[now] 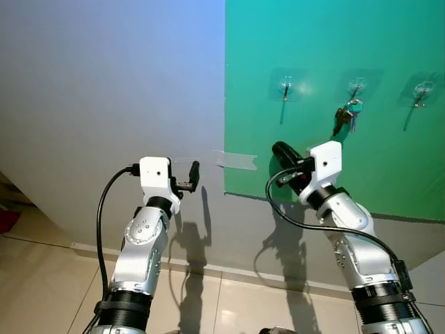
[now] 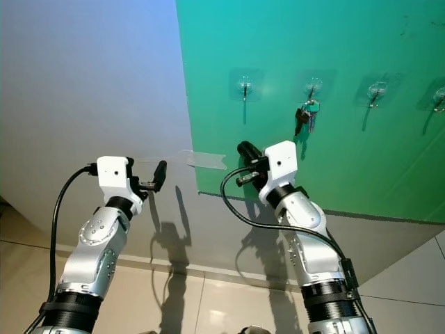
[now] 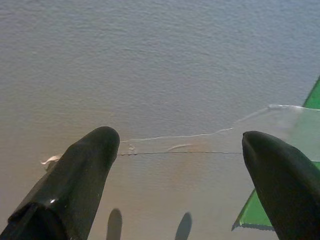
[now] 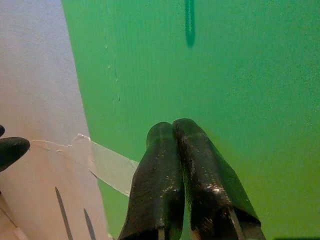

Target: Hang keys on a hook

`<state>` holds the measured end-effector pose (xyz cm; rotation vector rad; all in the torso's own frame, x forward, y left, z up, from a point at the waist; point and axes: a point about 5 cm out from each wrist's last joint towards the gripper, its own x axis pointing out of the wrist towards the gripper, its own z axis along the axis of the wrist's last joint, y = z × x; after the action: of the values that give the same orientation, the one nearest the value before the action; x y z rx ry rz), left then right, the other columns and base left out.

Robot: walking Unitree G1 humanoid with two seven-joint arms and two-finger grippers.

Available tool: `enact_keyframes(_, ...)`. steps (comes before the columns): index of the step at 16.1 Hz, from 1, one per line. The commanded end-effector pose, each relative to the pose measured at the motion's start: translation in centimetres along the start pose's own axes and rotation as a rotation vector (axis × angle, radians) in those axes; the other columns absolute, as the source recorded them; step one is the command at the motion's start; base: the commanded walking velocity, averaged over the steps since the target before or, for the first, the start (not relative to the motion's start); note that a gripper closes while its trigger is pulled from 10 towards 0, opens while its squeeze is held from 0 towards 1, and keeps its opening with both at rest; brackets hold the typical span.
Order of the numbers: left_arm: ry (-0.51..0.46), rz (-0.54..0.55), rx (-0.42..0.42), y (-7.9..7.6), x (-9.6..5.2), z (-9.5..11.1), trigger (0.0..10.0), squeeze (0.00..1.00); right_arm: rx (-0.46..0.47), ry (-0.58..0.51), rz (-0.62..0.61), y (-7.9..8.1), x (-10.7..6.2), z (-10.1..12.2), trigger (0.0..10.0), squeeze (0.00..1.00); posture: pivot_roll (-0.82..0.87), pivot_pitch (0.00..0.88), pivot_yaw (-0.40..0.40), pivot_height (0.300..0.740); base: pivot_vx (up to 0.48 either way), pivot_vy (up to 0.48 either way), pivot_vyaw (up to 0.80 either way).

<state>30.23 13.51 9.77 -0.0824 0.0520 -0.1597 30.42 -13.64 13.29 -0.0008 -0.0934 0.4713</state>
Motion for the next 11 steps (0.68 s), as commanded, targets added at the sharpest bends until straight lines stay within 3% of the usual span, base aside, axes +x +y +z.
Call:
enact_keyframes(1,0.009,-0.022,-0.001,-0.1,0.3,0.0,10.0,0.0,-0.006,-0.017,-0.021,-0.2,0.3,0.2,0.0,0.0,-0.09,0.0,0.06,0.74,0.0,0.0,0.0)
enact_keyframes(5,0.008,-0.027,0.02,0.1,0.6,0.3,10.0,0.0,0.008,0.035,-0.019,0.9,0.4,-1.3,0.0,0.0,-0.08,0.0,0.063,0.74,0.0,0.0,0.0)
enact_keyframes(6,0.022,0.028,0.029,0.7,0.7,0.0,10.0,0.0,0.012,0.074,-0.046,1.1,0.8,-1.9,9.6,0.0,-0.07,0.0,0.055,0.74,0.0,0.0,0.0)
enact_keyframes(7,0.023,0.042,0.026,0.9,0.8,0.0,10.0,0.0,0.015,0.081,-0.047,1.1,0.9,-2.0,9.6,0.0,-0.07,0.0,0.05,0.74,0.0,0.0,0.0)
enact_keyframes(9,0.005,0.047,-0.056,1.3,0.6,0.3,10.0,0.0,0.003,0.09,-0.102,0.8,1.1,-2.1,10.0,0.0,-0.06,0.0,0.033,0.74,0.0,0.0,0.0)
enact_keyframes(11,0.0,0.057,-0.054,1.3,0.6,0.3,10.0,0.0,0.0,0.093,-0.122,0.4,1.3,-2.2,10.0,0.0,-0.05,0.0,0.028,0.74,0.0,0.0,0.0)
